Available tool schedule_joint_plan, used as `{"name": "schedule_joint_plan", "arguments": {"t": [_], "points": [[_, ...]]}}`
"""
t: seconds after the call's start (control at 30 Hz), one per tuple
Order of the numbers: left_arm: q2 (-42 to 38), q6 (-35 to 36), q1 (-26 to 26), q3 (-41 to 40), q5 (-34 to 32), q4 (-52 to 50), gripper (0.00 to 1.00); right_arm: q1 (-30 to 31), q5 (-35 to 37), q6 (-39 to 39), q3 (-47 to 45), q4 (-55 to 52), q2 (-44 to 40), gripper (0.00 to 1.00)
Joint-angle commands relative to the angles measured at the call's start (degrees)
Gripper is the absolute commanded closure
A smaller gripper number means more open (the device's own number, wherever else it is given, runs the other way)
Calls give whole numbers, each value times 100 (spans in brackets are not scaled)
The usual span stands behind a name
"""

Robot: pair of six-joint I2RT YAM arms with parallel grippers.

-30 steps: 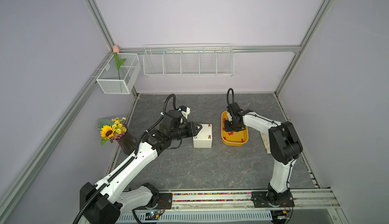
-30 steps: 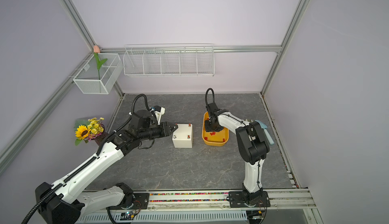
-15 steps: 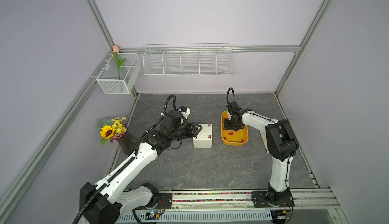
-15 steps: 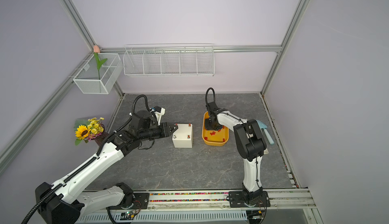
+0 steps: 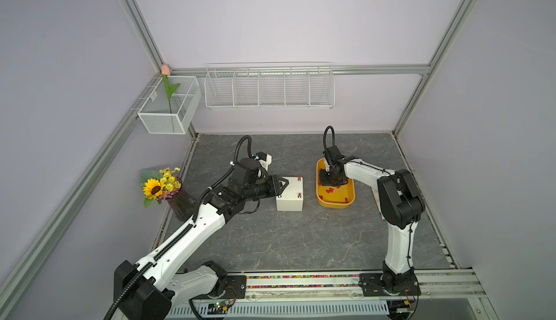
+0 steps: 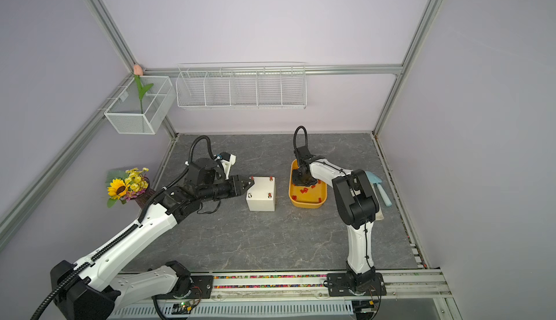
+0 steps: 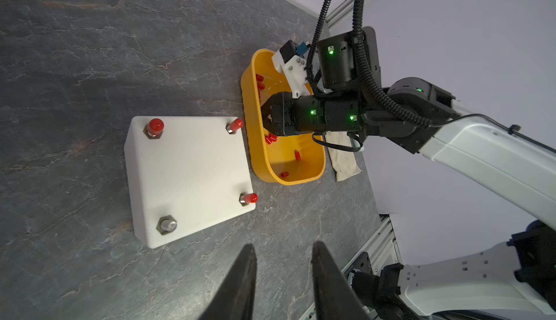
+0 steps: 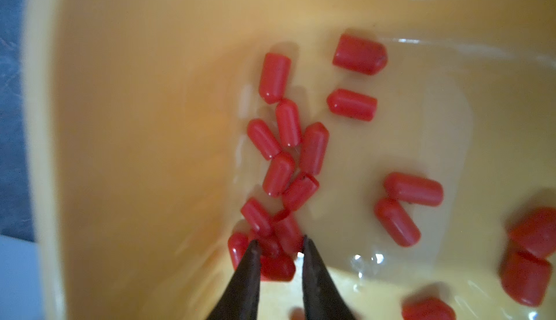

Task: Cover the protruding screws with screw protection sleeves
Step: Pick up the screw protection sleeve from the storage box.

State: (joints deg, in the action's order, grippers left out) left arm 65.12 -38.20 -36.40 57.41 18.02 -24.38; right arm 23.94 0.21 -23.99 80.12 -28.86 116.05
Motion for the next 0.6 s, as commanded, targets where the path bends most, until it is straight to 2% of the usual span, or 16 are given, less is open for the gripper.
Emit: {"name": "schedule_joint_plan", "arguments": {"t": [0.0, 0.33, 0.57], "points": [[-44, -40, -16, -37, -47, 8, 66, -57, -58, -71, -184, 10, 84, 81], [-17, -70, -17, -37, -46, 21, 66, -94, -85, -70, -296, 90, -140, 94], [-21, -99, -16, -37, -32, 32, 66, -133, -75, -45, -438, 164, -547, 93]]}}
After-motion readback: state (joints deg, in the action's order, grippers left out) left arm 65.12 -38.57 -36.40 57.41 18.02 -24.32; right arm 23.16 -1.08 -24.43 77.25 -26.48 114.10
